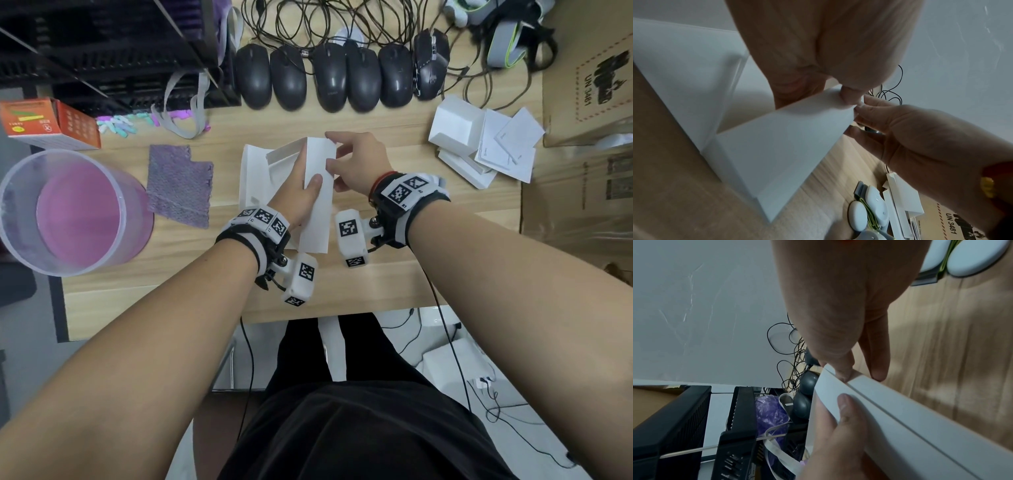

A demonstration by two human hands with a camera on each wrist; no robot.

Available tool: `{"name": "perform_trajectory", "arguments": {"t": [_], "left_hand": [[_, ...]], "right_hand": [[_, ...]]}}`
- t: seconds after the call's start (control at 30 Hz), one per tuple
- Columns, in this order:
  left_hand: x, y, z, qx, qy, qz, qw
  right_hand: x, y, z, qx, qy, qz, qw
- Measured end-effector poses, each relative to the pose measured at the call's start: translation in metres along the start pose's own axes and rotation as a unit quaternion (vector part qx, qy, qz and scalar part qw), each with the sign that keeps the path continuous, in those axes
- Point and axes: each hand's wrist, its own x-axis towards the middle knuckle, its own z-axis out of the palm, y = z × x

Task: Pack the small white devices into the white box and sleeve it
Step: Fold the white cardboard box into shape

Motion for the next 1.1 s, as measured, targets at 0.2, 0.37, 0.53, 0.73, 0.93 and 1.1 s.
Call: {"name": "perform_trajectory", "arguments": {"t": [0.2, 0.37, 0.53, 0.73, 0.93, 1.1], "left_hand": [[0.007, -0.006, -0.002, 0.020, 0.001, 0.000, 1.000], [0.003, -0.006, 0.002, 0.015, -0.007, 0.000, 1.000], [0.002, 0.002, 0.001, 0.110, -0.030, -0.040, 0.993], [0.003, 0.007, 0.007, 0.203, -0.019, -0.046, 0.978], [0.005, 0.002, 0.015, 0.369, -0.036, 0.028, 0.928], [-0.007, 0.006, 0.011, 0.437, 0.033, 0.095, 0.894]], "right_hand": [[0.002, -0.001, 0.002, -0.005, -0.007, -0.003, 1.000], [0.000, -0.002, 0.006, -0.018, 0.006, -0.004, 1.000], [-0.005, -0.005, 0.010, 0.025, 0.010, 0.032, 0.999], [-0.007, -0.011, 0.012, 0.012, 0.011, 0.069, 0.997], [-0.014, -0.005, -0.005, 0.040, 0.016, 0.142, 0.989], [-0.015, 0.006, -0.020, 0.033, 0.052, 0.171, 0.983]]}}
